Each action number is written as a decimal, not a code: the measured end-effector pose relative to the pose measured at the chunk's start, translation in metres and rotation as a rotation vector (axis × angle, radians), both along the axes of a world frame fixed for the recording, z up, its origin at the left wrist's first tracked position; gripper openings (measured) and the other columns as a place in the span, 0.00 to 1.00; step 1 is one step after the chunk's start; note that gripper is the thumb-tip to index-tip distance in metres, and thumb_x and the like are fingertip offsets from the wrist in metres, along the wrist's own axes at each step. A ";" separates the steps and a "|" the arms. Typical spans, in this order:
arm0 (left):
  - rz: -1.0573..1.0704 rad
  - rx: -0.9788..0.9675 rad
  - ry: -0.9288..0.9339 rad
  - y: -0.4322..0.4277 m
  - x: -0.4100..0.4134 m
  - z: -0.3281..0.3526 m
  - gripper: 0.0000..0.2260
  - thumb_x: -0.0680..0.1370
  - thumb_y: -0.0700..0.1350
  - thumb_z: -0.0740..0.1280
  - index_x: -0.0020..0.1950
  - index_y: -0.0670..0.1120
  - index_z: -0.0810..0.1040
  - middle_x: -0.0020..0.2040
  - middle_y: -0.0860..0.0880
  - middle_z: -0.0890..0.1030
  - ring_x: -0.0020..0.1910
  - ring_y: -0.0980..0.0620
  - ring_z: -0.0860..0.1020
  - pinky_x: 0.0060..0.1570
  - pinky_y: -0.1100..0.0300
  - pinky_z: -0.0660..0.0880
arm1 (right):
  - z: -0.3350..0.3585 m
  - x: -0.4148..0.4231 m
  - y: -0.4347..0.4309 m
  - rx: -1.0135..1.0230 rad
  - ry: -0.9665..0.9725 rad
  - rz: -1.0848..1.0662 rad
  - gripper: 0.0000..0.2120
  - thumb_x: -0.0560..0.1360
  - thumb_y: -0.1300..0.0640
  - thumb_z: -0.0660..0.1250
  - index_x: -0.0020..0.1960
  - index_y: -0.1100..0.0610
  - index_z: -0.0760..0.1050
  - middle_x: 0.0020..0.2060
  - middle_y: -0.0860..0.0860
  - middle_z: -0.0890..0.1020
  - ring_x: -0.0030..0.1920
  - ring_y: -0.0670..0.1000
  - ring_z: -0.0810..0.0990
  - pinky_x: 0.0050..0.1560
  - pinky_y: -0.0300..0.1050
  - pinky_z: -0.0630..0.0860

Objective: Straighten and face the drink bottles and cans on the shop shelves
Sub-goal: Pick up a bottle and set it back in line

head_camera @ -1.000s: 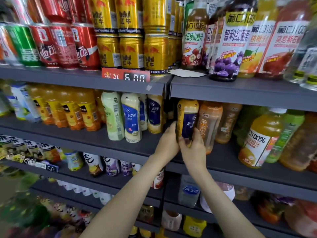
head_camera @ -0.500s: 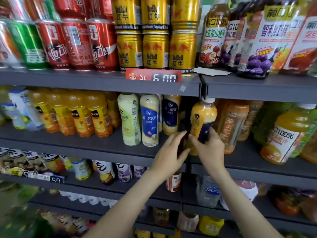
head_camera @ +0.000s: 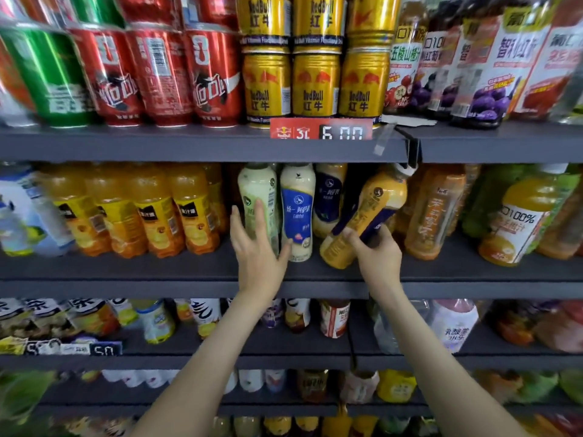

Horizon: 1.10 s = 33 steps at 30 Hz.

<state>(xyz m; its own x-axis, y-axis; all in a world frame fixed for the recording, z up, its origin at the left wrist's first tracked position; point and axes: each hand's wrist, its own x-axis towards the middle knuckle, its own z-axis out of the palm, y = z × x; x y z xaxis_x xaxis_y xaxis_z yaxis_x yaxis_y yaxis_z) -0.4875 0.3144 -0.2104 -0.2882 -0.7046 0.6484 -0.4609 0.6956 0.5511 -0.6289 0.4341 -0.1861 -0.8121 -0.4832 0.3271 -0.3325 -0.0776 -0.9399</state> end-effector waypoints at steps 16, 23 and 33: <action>-0.013 -0.037 -0.081 -0.005 -0.009 -0.003 0.45 0.72 0.54 0.71 0.77 0.55 0.41 0.75 0.35 0.44 0.73 0.34 0.51 0.68 0.37 0.61 | 0.004 -0.007 -0.035 0.243 0.288 0.018 0.17 0.71 0.52 0.72 0.57 0.57 0.75 0.50 0.53 0.82 0.50 0.51 0.80 0.51 0.46 0.77; 0.024 -0.099 -0.082 0.007 -0.012 -0.014 0.41 0.70 0.45 0.73 0.77 0.46 0.52 0.74 0.36 0.49 0.72 0.35 0.52 0.68 0.35 0.60 | 0.001 -0.009 -0.043 0.228 0.234 0.134 0.23 0.71 0.55 0.72 0.64 0.56 0.71 0.57 0.51 0.79 0.57 0.48 0.77 0.56 0.39 0.73; -0.421 -0.253 -0.034 0.093 -0.097 -0.015 0.22 0.74 0.39 0.68 0.67 0.41 0.67 0.68 0.40 0.63 0.67 0.39 0.66 0.66 0.57 0.63 | -0.009 -0.069 0.053 0.132 0.396 -0.196 0.11 0.75 0.62 0.65 0.57 0.59 0.73 0.49 0.53 0.79 0.47 0.51 0.78 0.50 0.50 0.76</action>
<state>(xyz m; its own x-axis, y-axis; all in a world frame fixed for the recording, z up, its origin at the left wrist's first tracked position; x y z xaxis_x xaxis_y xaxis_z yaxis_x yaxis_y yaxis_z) -0.5847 0.4071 -0.2254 -0.5381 -0.3440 0.7695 -0.1262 0.9355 0.3299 -0.6979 0.4866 -0.1951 -0.7169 -0.3917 0.5768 -0.6648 0.1348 -0.7348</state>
